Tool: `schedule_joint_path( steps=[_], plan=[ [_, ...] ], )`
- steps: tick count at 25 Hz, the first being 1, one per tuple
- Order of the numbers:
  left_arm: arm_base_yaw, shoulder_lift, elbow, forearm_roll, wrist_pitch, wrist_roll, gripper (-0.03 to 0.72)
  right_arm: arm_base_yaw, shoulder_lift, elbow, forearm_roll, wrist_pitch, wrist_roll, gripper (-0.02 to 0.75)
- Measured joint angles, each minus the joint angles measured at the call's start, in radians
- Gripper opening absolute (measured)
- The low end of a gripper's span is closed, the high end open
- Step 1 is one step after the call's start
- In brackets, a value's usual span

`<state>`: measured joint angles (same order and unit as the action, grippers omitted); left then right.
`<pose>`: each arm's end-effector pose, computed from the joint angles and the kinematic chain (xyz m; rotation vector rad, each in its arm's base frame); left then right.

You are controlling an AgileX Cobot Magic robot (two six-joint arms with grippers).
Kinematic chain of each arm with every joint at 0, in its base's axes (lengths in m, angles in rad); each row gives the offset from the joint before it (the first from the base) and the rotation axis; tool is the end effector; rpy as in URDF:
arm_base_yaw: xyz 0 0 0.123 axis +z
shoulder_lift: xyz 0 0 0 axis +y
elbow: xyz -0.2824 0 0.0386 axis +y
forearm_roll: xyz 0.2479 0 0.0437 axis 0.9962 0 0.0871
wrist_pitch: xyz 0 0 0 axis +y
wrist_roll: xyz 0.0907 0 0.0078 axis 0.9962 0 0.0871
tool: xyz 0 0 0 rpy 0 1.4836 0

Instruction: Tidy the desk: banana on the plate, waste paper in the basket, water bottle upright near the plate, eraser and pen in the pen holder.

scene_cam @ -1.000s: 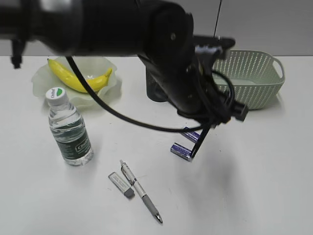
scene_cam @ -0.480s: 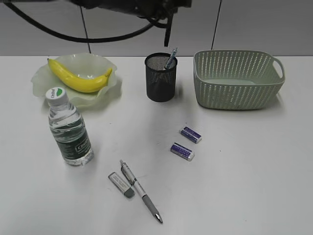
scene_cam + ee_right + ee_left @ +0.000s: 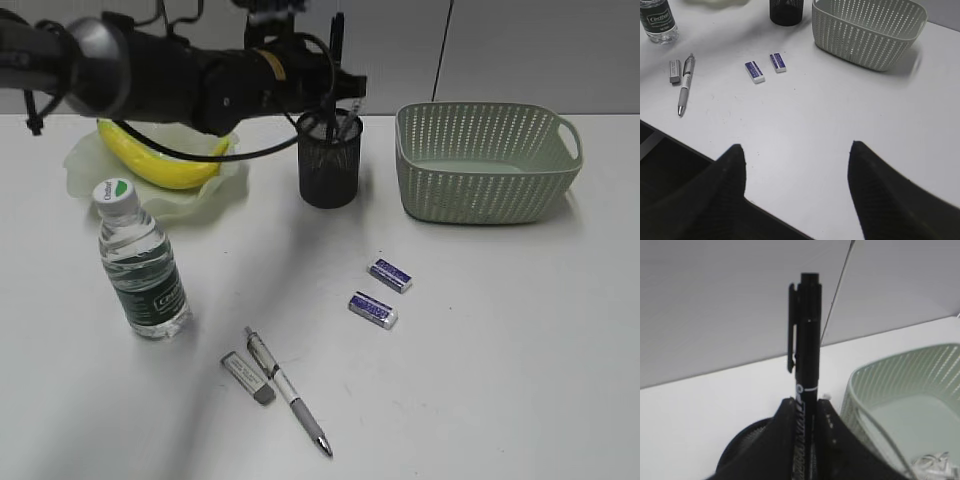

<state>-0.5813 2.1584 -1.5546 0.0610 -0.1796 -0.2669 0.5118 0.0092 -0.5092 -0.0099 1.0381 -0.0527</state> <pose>0.4202 -0.2773 0.2016 0.3695 1.9101 -0.5394 -0.0027 -0.0024 0.2816 -0.5659 1.9525 0.2784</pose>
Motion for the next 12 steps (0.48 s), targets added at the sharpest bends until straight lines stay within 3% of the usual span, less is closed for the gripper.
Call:
schedule_joint_path(
  steps=[6, 8, 12],
  plan=[
    [0.008, 0.077, 0.001, 0.0, -0.018, 0.0, 0.099, 0.0, 0.0, 0.0, 0.0, 0.0, 0.0, 0.507],
    [0.008, 0.078, 0.001, 0.004, -0.046, 0.0, 0.182, 0.0, 0.0, 0.0, 0.0, 0.0, 0.0, 0.508],
    [0.008, 0.06, 0.001, 0.006, -0.065, 0.0, 0.432, 0.0, 0.0, 0.0, 0.0, 0.0, 0.0, 0.508]
  ],
)
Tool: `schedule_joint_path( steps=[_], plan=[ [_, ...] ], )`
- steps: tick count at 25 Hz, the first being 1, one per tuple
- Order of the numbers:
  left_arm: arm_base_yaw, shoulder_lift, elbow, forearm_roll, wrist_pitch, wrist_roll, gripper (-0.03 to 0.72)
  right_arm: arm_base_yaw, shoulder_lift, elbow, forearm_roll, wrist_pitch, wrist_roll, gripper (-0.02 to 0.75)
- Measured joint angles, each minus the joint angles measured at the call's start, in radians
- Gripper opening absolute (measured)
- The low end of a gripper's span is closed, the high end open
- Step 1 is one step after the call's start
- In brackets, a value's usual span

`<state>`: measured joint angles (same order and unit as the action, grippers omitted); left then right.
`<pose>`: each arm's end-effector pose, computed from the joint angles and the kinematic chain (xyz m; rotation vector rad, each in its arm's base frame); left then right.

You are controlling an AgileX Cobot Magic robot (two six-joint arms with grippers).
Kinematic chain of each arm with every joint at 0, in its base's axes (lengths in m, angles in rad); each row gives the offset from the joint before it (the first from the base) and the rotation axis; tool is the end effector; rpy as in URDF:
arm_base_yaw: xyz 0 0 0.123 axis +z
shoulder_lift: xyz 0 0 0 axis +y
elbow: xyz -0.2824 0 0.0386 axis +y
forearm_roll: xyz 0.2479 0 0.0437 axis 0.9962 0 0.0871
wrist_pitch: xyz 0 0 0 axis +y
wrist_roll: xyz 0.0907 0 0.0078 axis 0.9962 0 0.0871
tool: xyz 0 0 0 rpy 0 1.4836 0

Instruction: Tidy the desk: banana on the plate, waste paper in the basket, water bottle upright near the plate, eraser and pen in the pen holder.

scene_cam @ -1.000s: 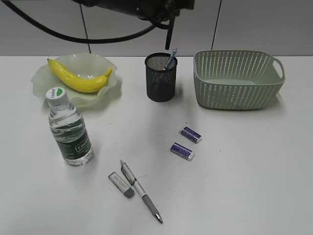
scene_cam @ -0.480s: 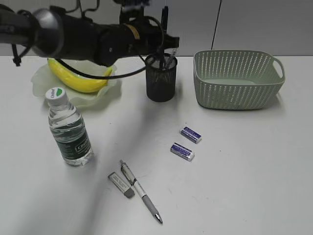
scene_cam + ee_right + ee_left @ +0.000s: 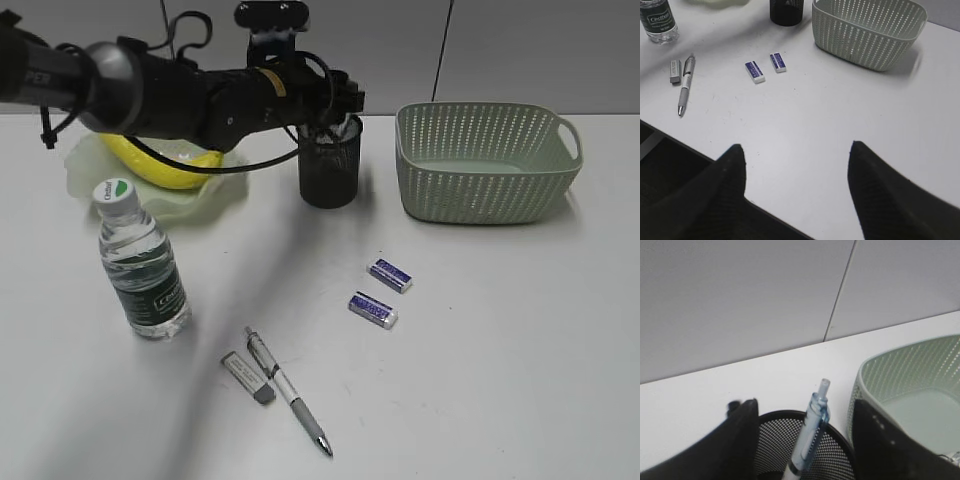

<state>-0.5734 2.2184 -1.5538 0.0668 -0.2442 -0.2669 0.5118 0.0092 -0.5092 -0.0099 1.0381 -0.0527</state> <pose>0.4270 -0.2775 0.1765 0.3693 1.9059 -0.5369 -0.0027 -0.0024 0.2816 -0.5659 1.9525 0.2784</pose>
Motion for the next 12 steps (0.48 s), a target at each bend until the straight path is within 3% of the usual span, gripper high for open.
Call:
schedule_joint_path(
  steps=[3, 8, 12],
  plan=[
    [0.0, -0.051, 0.0, 0.002, 0.071, -0.001, 0.493, 0.0, 0.0, 0.0, 0.0, 0.0, 0.0, 0.508],
    [0.0, -0.228, 0.0, 0.004, 0.322, -0.001, 0.48, 0.0, 0.0, 0.0, 0.0, 0.0, 0.0, 0.508],
    [0.0, -0.427, 0.0, 0.067, 0.611, -0.001, 0.463, 0.0, 0.0, 0.0, 0.0, 0.0, 0.0, 0.508]
  ],
)
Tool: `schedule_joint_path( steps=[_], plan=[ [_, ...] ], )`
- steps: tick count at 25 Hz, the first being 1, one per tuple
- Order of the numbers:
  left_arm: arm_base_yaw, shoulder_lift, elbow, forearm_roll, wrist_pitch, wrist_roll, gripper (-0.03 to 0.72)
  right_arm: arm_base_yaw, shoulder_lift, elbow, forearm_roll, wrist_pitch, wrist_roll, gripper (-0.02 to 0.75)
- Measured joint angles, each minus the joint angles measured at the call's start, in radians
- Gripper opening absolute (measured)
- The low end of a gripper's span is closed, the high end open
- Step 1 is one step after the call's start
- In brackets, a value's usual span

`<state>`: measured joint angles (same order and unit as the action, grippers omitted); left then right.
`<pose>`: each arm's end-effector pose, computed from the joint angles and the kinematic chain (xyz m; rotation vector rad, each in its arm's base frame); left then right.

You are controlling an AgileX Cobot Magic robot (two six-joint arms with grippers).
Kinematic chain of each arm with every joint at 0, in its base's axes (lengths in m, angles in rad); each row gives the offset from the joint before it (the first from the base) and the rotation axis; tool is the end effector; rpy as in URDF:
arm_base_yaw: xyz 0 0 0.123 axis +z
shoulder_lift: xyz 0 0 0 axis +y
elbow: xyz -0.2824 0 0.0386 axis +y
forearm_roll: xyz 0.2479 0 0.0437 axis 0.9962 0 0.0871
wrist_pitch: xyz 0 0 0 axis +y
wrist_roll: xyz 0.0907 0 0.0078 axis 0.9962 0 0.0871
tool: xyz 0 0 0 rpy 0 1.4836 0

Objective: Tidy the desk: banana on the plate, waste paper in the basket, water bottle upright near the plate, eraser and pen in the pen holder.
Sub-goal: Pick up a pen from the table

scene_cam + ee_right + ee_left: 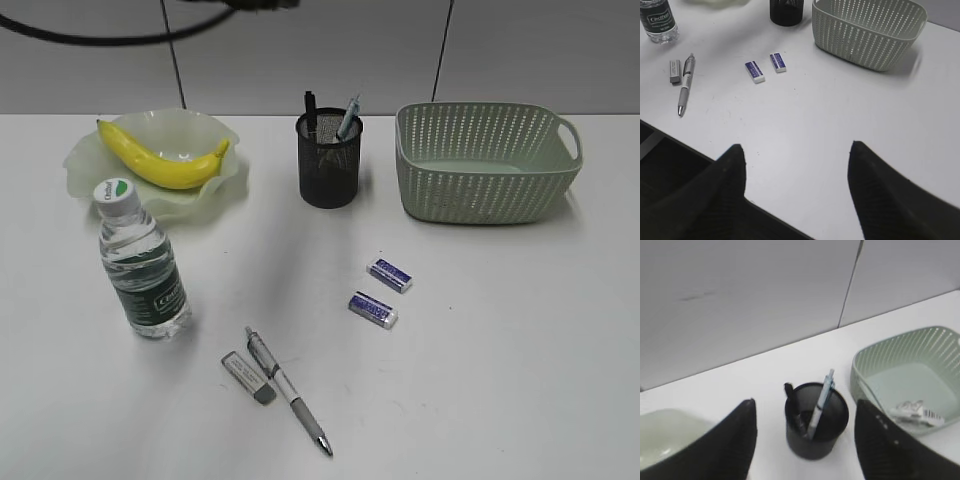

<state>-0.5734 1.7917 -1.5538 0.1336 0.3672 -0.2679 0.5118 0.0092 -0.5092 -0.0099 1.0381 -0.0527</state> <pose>0.3635 -0.2295 0.3292 0.4213 2.0657 -0.3838 -0.0027 -0.0024 0.2816 -0.5659 1.9525 0.2784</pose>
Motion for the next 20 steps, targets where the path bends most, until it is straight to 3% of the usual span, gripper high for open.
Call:
schedule_joint_path(
  steps=[8, 12, 16, 20],
  plan=[
    [0.0, -0.373, 0.0, 0.034, 0.599, 0.0, 0.457, 0.0, 0.0, 0.0, 0.0, 0.0, 0.0, 0.508],
    [0.0, -0.493, 0.025, 0.048, 0.806, 0.0, 0.457, 0.0, 0.0, 0.0, 0.0, 0.0, 0.0, 0.508],
    [0.0, -0.636, 0.166, 0.056, 0.841, 0.0, 0.452, 0.0, 0.0, 0.0, 0.0, 0.0, 0.0, 0.508],
    [0.0, -0.859, 0.403, 0.056, 0.842, 0.0, 0.419, 0.0, 0.0, 0.0, 0.001, 0.0, 0.0, 0.508]
  ],
)
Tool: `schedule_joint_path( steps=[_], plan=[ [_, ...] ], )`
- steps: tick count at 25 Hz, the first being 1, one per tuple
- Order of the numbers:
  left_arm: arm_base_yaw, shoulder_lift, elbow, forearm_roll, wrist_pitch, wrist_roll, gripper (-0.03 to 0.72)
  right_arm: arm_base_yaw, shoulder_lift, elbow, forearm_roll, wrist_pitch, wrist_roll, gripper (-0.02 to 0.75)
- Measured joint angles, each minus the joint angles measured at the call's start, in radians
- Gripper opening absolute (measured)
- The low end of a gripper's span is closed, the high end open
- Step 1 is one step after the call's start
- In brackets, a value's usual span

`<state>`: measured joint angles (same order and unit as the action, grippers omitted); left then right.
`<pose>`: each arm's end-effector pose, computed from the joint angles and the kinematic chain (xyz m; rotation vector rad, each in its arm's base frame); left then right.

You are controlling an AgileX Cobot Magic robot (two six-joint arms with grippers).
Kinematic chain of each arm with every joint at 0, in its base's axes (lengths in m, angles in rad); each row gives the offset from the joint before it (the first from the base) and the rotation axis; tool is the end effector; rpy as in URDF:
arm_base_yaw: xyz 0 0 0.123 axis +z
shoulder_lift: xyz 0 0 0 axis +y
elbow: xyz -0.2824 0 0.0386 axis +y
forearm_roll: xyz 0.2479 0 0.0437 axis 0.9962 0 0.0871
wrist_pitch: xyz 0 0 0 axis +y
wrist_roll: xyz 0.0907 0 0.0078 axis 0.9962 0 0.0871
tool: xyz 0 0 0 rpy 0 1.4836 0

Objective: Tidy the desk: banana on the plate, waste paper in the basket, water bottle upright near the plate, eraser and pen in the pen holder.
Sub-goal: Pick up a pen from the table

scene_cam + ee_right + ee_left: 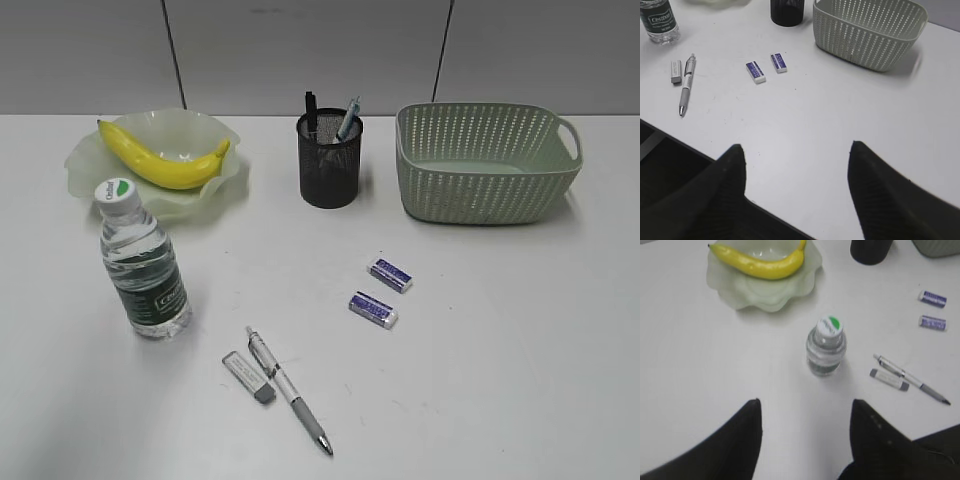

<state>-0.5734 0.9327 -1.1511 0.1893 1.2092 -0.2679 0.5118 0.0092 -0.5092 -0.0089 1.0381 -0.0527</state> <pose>0.1356 -0.0685 0.3991 0.3800 2.4233 -0.1222 -0.0028 -0.0023 0.2816 -0.5659 1.9526 0.2796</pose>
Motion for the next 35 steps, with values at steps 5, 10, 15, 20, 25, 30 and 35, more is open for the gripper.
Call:
schedule_joint_path(
  steps=[5, 10, 15, 20, 25, 30, 35],
  plan=[
    [0.0, -0.332, 0.327, -0.001, -0.05, 0.0, 0.391, 0.0, 0.0, 0.0, 0.001, 0.0, 0.0, 0.508],
    [0.0, -0.607, 0.536, -0.033, -0.062, 0.0, 0.39, 0.0, 0.0, 0.0, 0.001, 0.0, 0.0, 0.508],
    [0.0, -0.819, 0.594, -0.043, -0.137, 0.0, 0.35, 0.0, 0.02, -0.011, 0.02, -0.022, -0.047, 0.507],
    [0.0, -0.893, 0.607, -0.034, -0.14, 0.0, 0.279, 0.0, 0.231, -0.091, 0.106, -0.151, -0.119, 0.507],
    [0.0, -0.897, 0.611, -0.033, -0.14, 0.0, 0.254, 0.0, 0.604, -0.231, 0.21, -0.173, -0.281, 0.507],
    [0.0, -0.897, 0.612, -0.033, -0.141, 0.001, 0.253, 0.014, 0.989, -0.437, 0.275, -0.151, -0.347, 0.507],
    [0.0, -0.897, 0.612, -0.033, -0.14, 0.001, 0.251, 0.184, 1.287, -0.608, 0.188, -0.128, -0.321, 0.498]
  ],
)
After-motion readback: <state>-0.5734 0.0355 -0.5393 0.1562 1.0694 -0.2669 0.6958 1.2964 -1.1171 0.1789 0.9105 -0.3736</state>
